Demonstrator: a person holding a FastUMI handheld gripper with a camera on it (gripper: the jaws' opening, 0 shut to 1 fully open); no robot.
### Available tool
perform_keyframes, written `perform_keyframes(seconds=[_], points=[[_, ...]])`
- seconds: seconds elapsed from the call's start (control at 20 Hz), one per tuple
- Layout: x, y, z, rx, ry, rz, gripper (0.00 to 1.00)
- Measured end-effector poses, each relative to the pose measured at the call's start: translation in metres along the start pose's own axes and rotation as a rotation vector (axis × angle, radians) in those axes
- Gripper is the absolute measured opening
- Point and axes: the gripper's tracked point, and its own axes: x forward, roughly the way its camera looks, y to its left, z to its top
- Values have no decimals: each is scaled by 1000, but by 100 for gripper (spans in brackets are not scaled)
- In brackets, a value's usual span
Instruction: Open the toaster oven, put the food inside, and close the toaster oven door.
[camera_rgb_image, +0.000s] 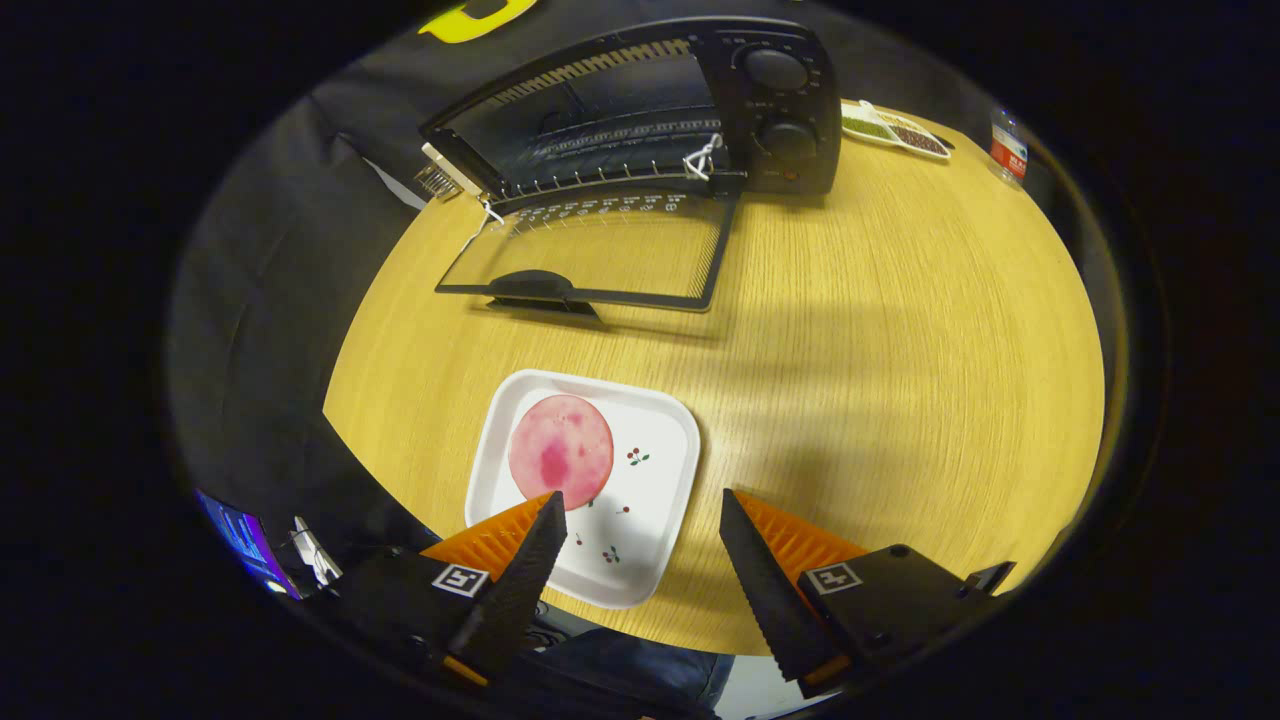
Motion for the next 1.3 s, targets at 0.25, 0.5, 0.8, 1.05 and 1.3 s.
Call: perform_keyframes(seconds=[0.25, 0.5, 0.8, 1.05, 1.3], points=[[11, 3, -1, 95, 26, 45, 83], [16, 2, -8, 82, 78, 32, 75], [32, -2, -3, 176, 72, 50, 6], [13, 13, 1, 215, 37, 121, 2], [2, 44, 15, 268, -9, 210, 2]])
